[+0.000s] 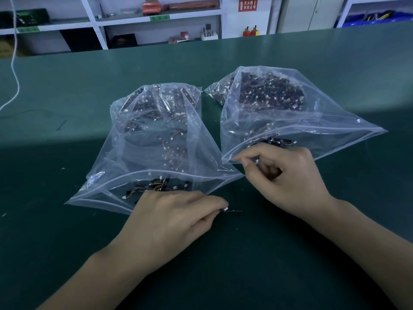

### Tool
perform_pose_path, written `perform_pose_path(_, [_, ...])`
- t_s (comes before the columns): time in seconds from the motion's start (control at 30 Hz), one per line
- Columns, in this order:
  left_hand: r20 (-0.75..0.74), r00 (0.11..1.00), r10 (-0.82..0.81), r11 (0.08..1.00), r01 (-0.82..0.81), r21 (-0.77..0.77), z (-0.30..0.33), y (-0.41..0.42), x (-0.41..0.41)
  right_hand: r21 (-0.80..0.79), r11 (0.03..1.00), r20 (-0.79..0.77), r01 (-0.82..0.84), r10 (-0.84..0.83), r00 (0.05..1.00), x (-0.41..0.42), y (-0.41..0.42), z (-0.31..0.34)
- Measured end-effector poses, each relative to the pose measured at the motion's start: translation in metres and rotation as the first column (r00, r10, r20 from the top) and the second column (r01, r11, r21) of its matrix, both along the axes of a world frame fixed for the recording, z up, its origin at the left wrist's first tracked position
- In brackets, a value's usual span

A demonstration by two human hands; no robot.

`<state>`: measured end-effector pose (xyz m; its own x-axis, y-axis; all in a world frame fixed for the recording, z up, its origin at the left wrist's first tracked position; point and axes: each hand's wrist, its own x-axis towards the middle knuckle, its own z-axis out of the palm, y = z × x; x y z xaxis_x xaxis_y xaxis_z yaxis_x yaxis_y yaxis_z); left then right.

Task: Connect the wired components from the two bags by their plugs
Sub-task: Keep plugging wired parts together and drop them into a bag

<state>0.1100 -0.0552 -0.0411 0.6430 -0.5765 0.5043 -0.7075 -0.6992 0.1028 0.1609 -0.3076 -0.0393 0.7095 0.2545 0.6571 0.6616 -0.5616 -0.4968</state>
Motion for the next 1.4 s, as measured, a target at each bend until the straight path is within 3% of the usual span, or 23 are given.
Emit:
perform_pose_path(0.23, [0.096,0.992,0.082,0.949,-0.048,-0.310,0.004,-0.002,0.001,-0.082,0.973,-0.052,-0.213,0.210,0.976,-0.006,0.000,0.002])
perform_pose_path(0.43, [0.127,0.980,0.151,0.926,-0.096,-0.365,0.001,0.001,-0.002,-0.096,0.969,0.022,-0.227,0.230,0.973,-0.007,0.005,-0.001])
perform_pose_path(0.8, [-0.038,0.996,0.076,0.860,-0.085,-0.504,-0.001,-0.001,-0.001,-0.019,0.972,0.030,-0.233,0.234,0.972,-0.008,0.009,-0.002])
perform_pose_path(1.4, [-0.023,0.999,0.039,0.898,-0.045,-0.437,-0.001,0.003,0.002,-0.071,0.967,-0.039,-0.245,0.243,0.969,-0.012,0.011,-0.002])
